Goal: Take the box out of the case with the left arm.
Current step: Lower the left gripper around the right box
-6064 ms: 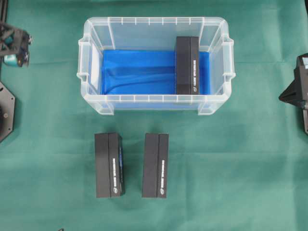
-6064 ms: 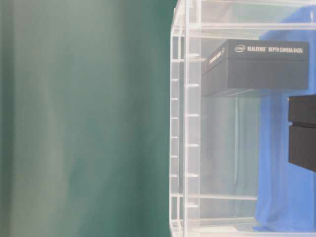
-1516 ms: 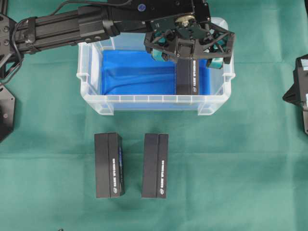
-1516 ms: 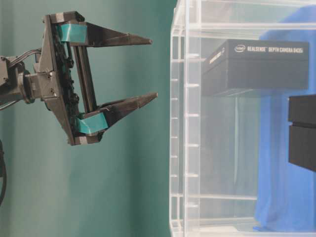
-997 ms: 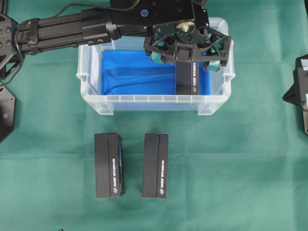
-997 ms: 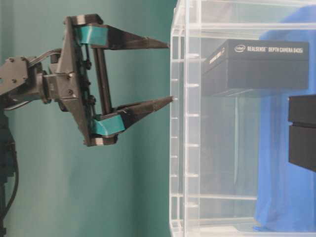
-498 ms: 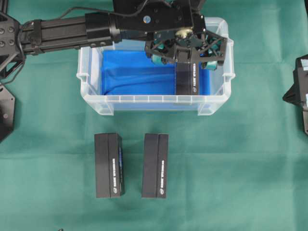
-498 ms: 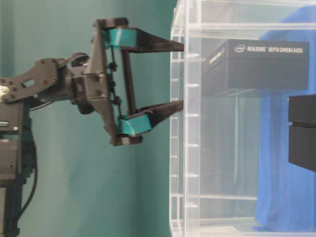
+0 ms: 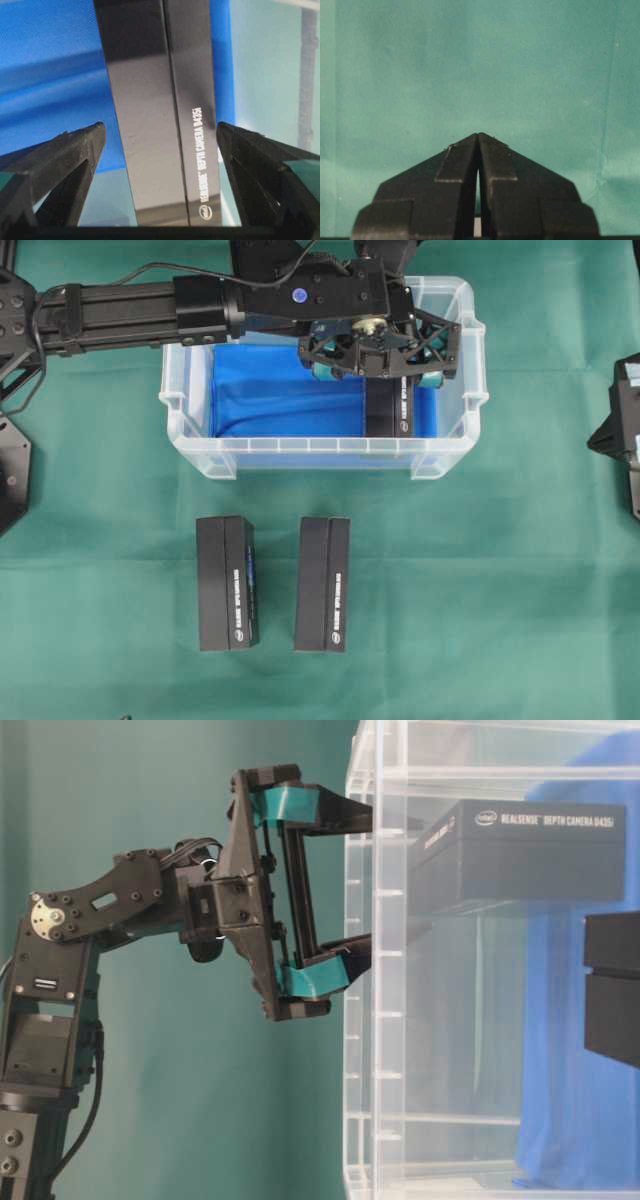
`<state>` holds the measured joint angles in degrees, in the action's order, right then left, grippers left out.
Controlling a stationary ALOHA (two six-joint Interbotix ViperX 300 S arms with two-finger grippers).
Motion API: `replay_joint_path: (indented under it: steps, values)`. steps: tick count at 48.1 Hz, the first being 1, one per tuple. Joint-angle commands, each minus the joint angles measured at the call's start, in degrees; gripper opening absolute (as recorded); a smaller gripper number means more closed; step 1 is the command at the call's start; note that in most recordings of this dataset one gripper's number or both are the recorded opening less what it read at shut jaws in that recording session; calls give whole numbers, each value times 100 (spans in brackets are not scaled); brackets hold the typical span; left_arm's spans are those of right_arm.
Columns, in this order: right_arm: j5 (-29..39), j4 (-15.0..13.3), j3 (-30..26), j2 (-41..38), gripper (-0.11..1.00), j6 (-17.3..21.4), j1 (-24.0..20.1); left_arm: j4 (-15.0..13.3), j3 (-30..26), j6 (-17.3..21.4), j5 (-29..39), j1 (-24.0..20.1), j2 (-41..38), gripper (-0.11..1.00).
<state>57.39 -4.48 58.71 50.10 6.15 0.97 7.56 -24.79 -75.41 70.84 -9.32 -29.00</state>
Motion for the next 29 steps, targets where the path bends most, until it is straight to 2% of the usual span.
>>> replay_joint_path:
  steps: [1, 15, 29]
  values:
    - [-18, 0, -141, -44, 0, 9, 9, 44, -26, -9, -62, -9, 308, 94]
    - [-18, 18, -149, -44, 0, 9, 9, 114, 26, -35, -360, -9, 272, 94]
    - [-18, 44, -149, -44, 0, 26, 9, 123, 237, -44, -369, -9, 299, 94]
